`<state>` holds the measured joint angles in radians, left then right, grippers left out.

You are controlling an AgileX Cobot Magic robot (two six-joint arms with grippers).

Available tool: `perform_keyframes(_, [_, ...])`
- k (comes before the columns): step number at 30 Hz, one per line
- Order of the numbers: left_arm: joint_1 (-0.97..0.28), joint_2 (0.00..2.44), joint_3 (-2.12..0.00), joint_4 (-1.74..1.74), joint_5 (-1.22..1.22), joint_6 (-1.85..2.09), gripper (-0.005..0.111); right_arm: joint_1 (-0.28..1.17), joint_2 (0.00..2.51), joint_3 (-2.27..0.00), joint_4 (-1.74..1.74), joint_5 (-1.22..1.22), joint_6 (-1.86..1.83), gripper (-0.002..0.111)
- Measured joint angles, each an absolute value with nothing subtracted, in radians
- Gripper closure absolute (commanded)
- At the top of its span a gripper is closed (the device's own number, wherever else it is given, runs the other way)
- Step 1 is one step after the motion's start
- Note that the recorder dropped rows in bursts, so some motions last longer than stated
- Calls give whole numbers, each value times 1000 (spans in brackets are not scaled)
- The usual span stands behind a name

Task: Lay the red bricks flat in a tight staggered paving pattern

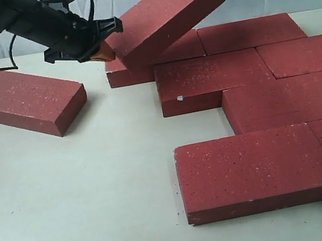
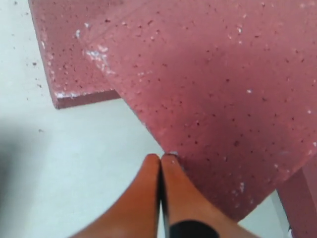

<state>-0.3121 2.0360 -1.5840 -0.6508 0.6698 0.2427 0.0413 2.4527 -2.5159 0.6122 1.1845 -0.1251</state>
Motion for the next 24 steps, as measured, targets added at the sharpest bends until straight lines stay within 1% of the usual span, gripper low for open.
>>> perform_keyframes(5, [-312, 2020, -1582, -589, 770, 239, 107, 82, 2398, -2495, 602, 1184, -123, 109])
perform_keyframes(13, [-312, 1971, -1491, -478, 805, 203, 107, 160, 2352, -2387, 552, 1162, -117, 109])
perform_keyframes(22, [-311, 1834, -1262, -420, 735, 198, 107, 277, 2315, -2317, 400, 1158, -117, 109])
perform_keyframes(24, [-289, 1782, -1175, -416, 707, 198, 107, 316, 2301, -2274, 370, 1160, -117, 109])
